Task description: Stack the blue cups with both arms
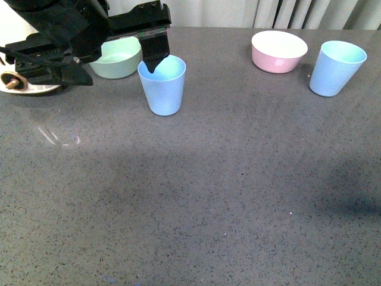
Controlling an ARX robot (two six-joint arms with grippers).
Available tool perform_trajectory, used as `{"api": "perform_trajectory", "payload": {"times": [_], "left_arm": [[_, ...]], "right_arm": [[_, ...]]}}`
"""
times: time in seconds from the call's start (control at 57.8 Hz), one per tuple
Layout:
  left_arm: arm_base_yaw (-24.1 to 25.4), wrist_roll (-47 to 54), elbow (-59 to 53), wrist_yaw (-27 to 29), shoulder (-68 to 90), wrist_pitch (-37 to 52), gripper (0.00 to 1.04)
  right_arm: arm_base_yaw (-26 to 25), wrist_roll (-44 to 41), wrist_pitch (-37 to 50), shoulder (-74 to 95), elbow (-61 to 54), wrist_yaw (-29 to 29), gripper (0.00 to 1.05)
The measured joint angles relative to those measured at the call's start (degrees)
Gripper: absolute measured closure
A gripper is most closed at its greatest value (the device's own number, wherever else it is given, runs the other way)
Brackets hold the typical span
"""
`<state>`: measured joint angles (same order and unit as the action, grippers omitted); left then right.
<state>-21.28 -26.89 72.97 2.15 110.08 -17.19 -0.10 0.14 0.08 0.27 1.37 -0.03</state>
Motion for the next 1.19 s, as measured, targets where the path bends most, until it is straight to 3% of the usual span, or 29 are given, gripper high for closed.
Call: {"api": "perform_trajectory", "payload": {"times": [0.709, 0.899, 1.141, 1.193], "left_arm": [[-1.2, -0.9, 18.5, 2.5, 14.9, -6.9, 0.09], [-1.9, -1.3, 19.5, 4.5, 15.7, -8.1, 0.41], [-2.4, -2.4, 20.3, 7.3, 16.3, -10.6, 0.96], [-2.7, -3.0, 20.5, 7.3, 16.2, -11.0, 1.03]], "right_arm": [[0.0, 0.0, 0.0, 0.0, 0.0, 0.0, 0.09], [0.0, 0.0, 0.0, 0.0, 0.0, 0.0, 0.09], [0.0, 0.0, 0.0, 0.0, 0.0, 0.0, 0.09], [0.0, 0.0, 0.0, 0.0, 0.0, 0.0, 0.09]]}}
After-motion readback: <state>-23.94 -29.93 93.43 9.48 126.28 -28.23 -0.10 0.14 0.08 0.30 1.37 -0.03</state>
